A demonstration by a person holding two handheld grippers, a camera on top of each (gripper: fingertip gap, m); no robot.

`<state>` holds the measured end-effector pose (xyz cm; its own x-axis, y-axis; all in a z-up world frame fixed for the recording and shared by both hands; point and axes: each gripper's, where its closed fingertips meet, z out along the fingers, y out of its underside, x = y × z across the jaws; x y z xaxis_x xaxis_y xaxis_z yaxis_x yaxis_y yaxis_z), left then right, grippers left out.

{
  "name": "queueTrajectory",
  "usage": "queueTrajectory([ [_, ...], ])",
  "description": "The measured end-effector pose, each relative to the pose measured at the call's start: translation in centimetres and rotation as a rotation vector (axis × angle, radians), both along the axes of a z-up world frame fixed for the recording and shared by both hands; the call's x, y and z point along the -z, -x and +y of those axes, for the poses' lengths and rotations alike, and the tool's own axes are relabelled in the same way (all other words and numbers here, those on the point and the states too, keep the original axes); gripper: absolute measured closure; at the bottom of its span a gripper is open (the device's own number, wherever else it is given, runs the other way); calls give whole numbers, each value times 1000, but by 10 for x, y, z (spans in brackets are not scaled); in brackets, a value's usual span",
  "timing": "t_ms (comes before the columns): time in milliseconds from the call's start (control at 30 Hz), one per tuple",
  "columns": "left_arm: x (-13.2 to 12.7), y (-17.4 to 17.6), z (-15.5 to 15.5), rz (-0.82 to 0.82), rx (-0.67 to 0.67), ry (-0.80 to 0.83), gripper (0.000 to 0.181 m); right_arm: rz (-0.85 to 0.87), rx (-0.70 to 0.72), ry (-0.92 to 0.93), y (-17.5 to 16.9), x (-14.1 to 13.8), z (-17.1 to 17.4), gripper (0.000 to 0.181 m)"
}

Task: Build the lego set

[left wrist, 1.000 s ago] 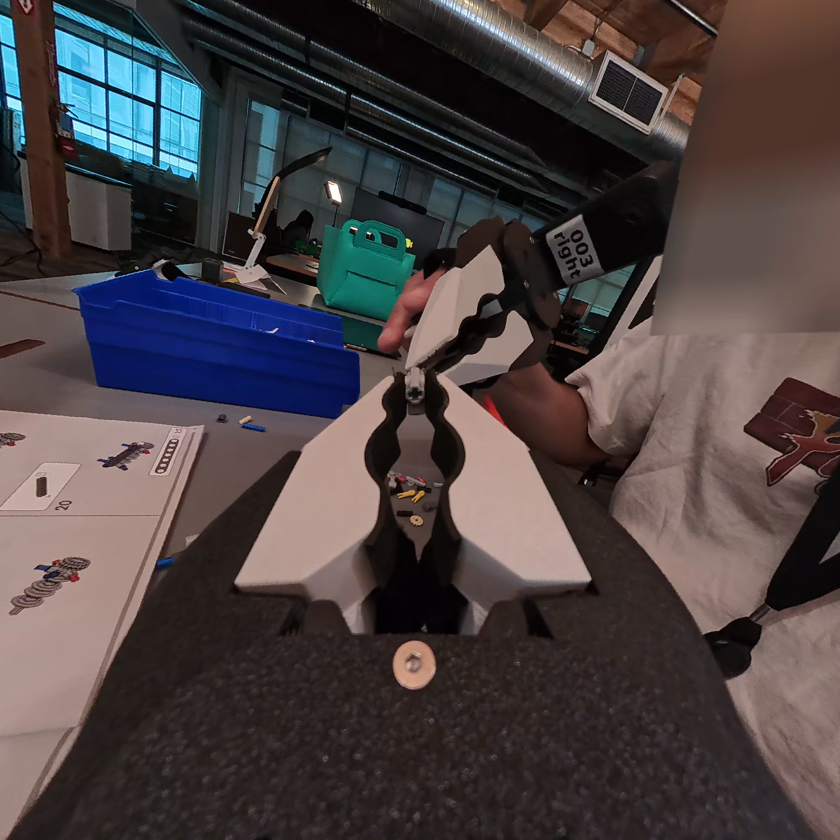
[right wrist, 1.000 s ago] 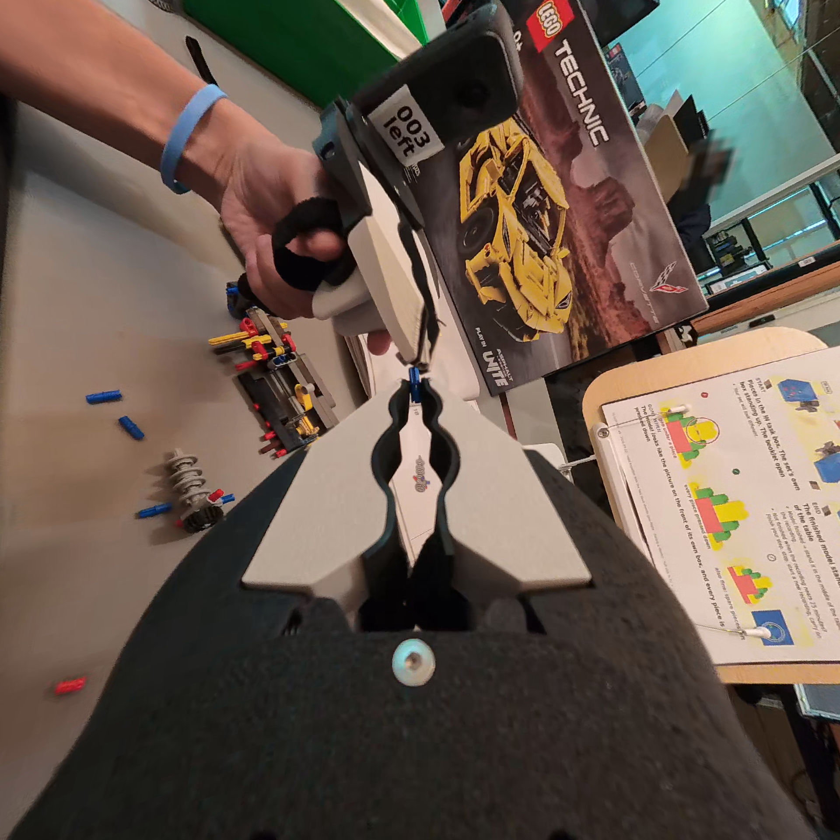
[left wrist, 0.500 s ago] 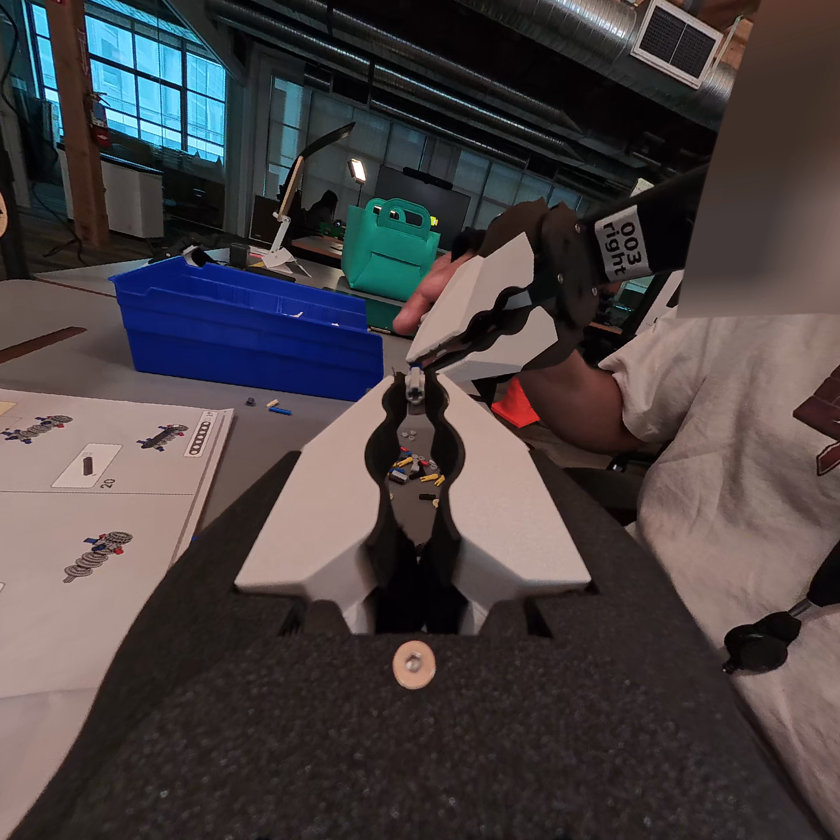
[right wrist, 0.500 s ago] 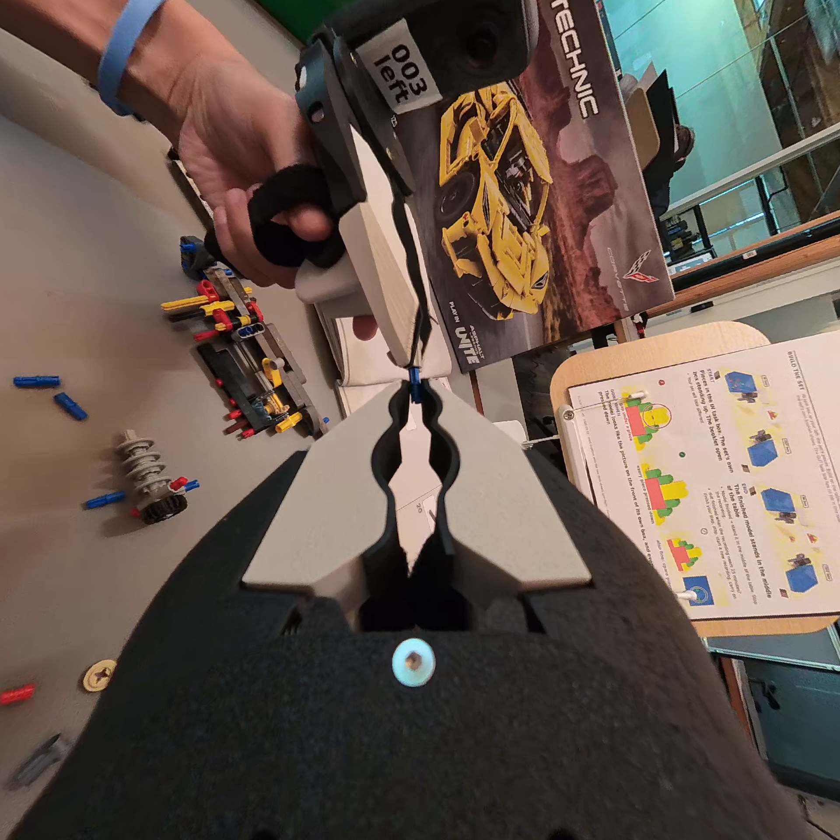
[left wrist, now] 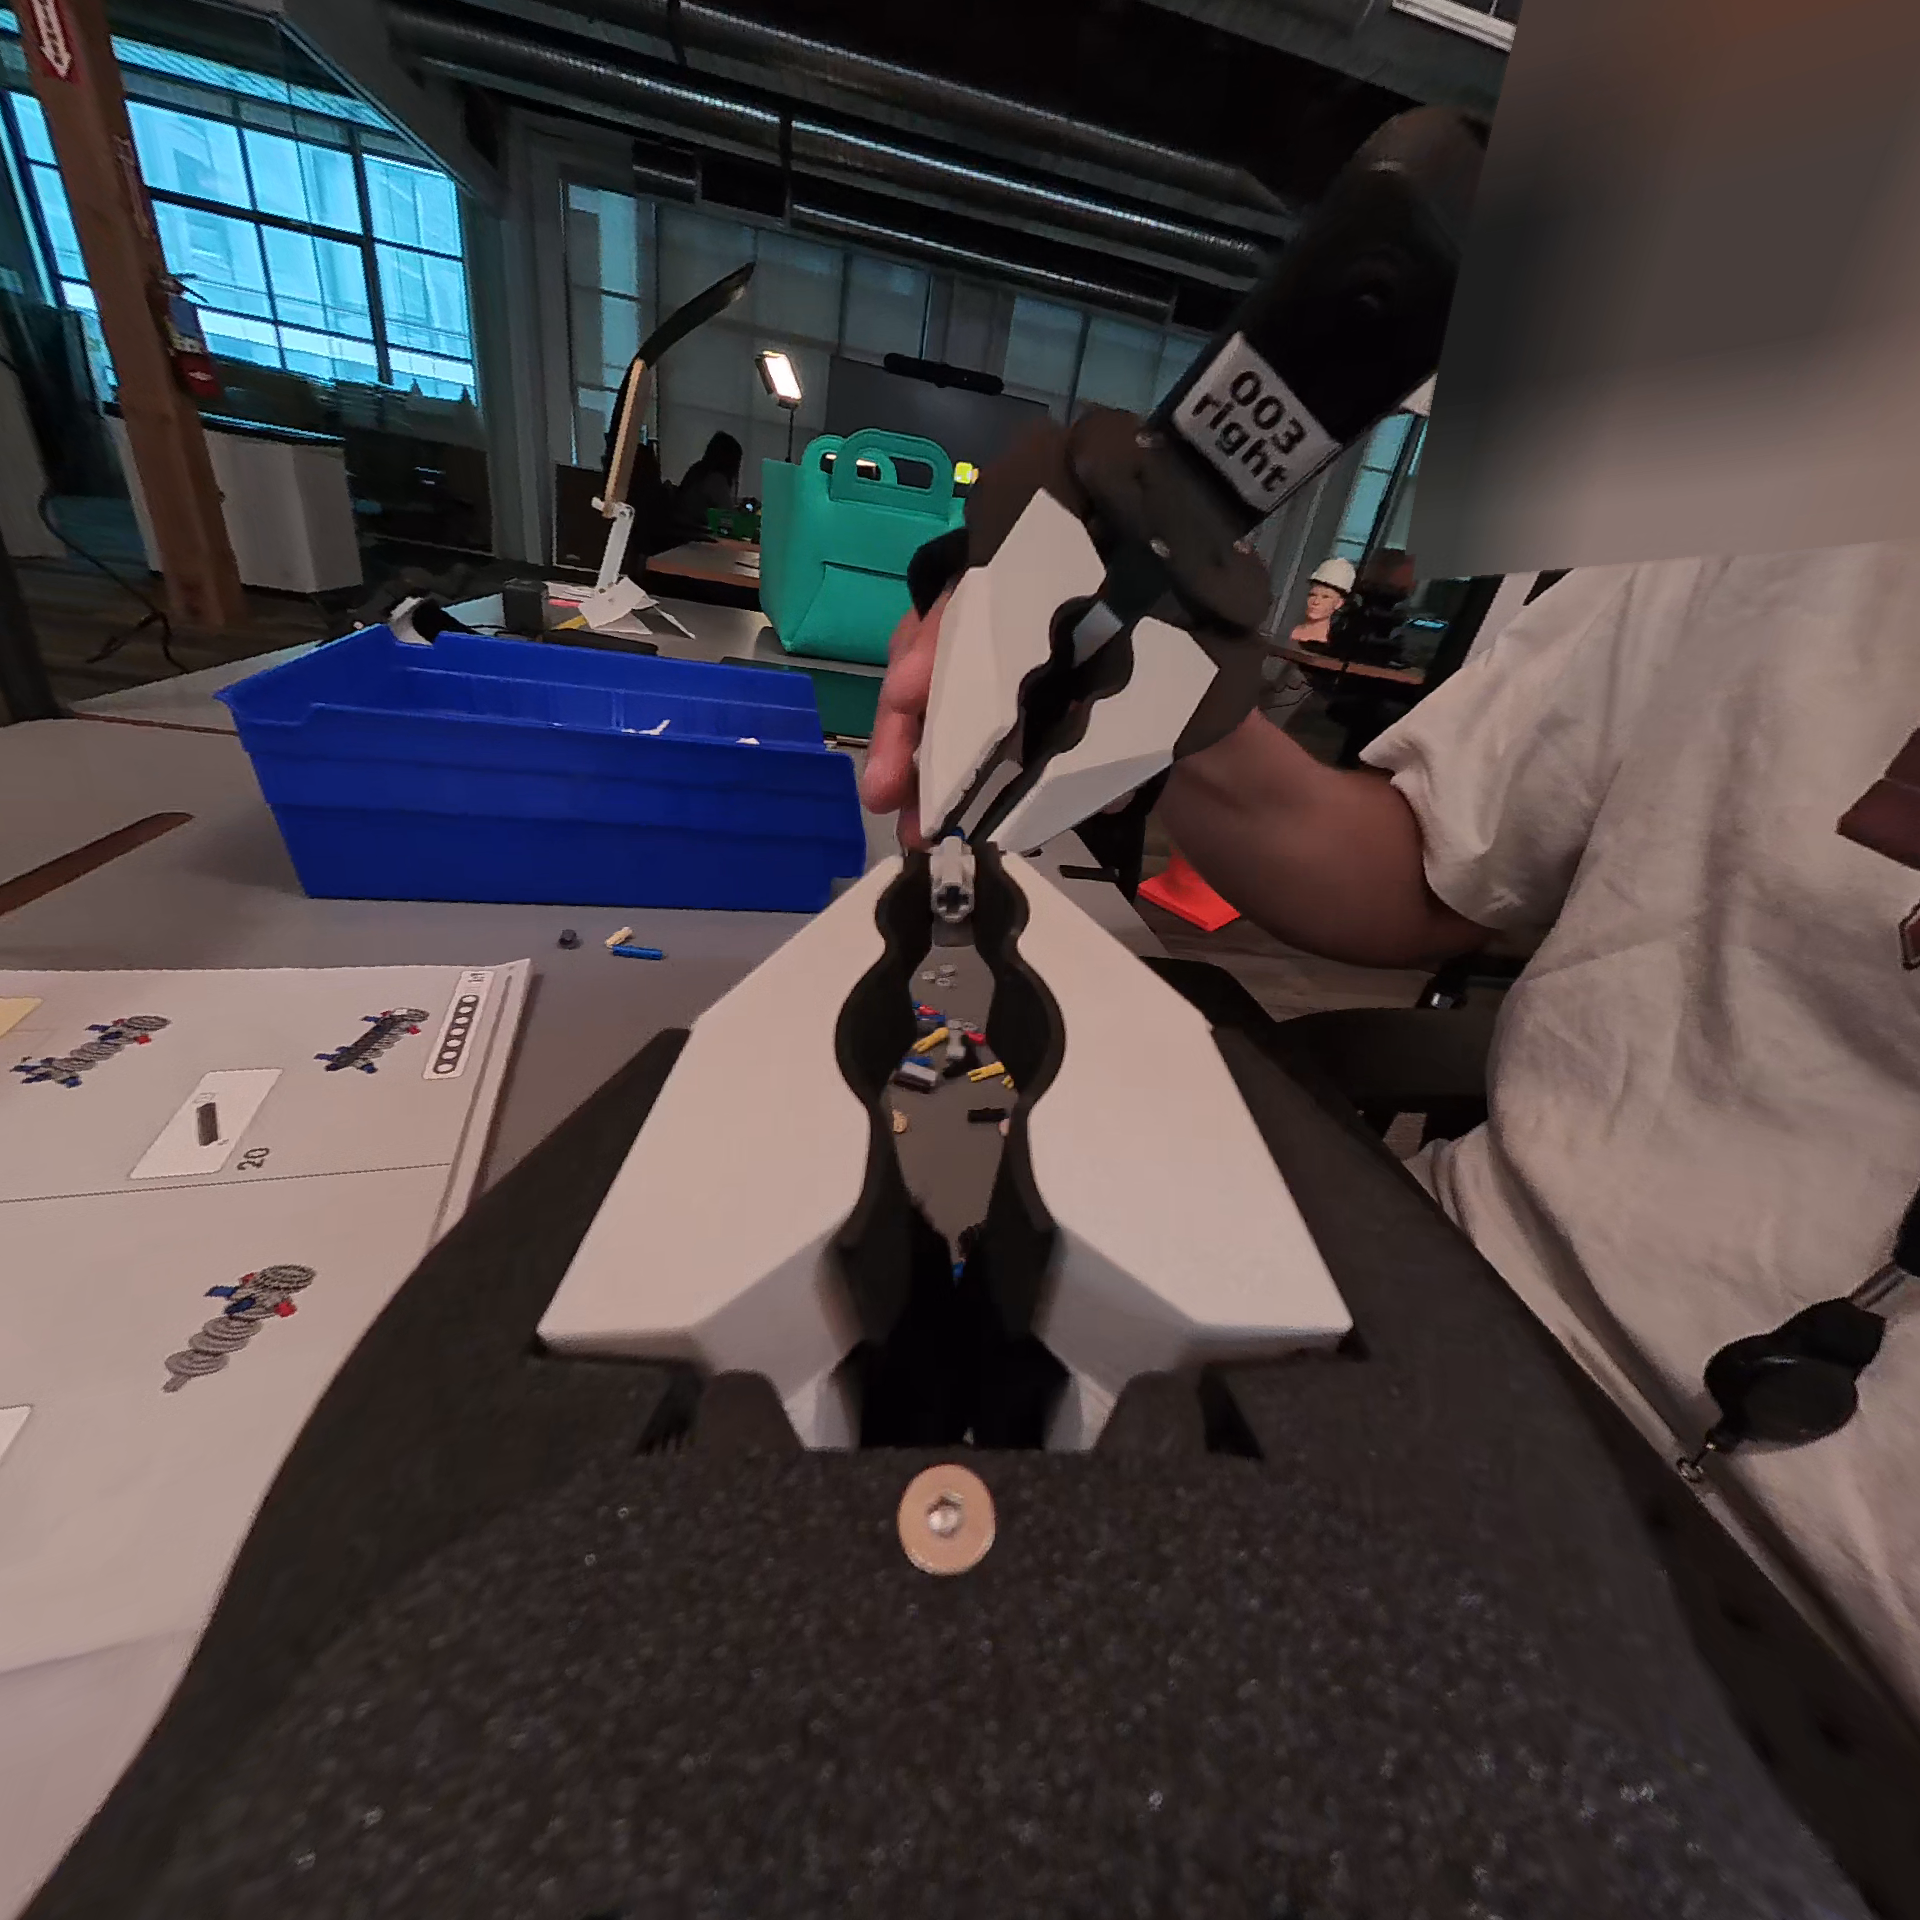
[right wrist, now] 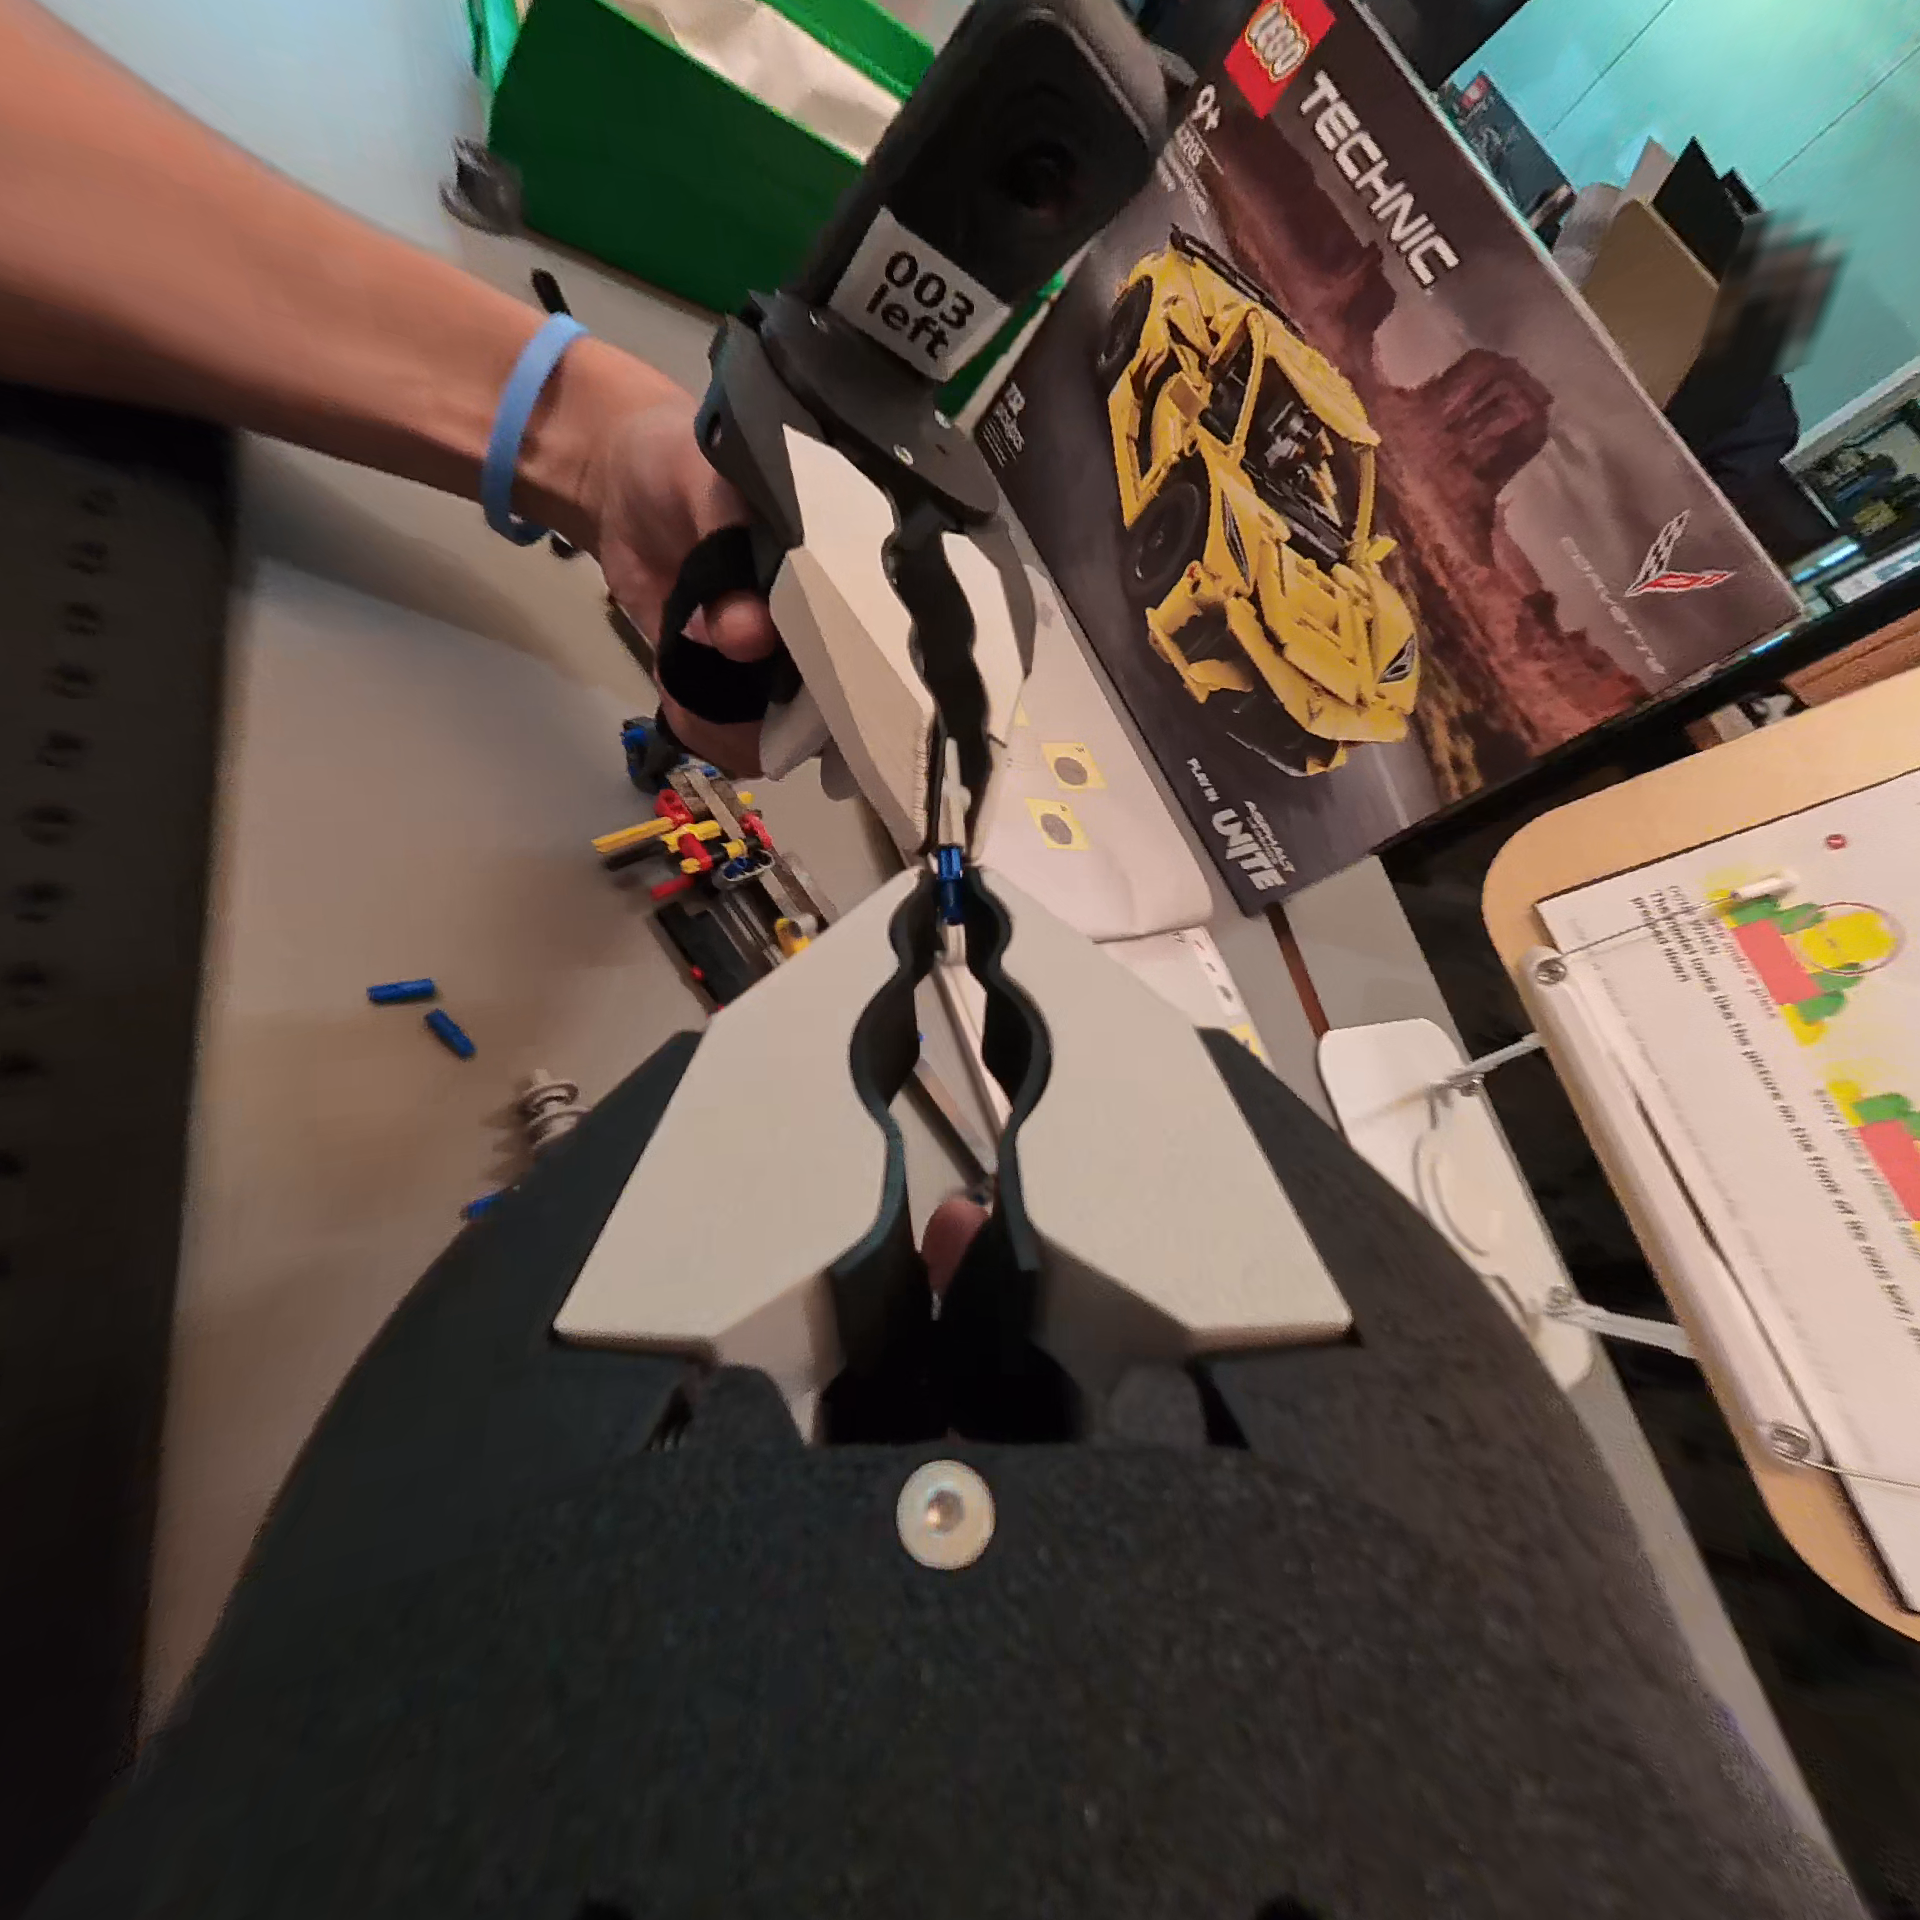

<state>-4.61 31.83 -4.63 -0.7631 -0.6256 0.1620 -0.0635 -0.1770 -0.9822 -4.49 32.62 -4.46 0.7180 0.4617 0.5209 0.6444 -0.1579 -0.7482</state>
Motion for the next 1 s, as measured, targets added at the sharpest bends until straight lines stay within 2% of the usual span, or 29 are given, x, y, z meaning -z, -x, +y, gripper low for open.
queueTrajectory([
  [100, -1, 3, -4, 16, 38, 26, 175, 67, -31, -22, 3, -2, -3, 178],
  [367, 10, -1, -4, 30, 4, -56, 174, 51, 2, -1, 1, 3, -2, 179],
  [567, 28, -2, -8, 81, 6, -170, 174, -147, 1, 53, 0, 18, -5, 179],
  [700, 55, -3, -10, 129, -25, -390, 175, -396, -11, 173, -3, 44, -10, 178],
  [900, 69, -1, -12, 164, -36, -516, 175, -466, -61, 213, -2, 59, -12, 179],
  [1000, 69, -5, -9, 164, -65, -528, 174, -427, -25, 200, -5, 60, -10, 179],
])
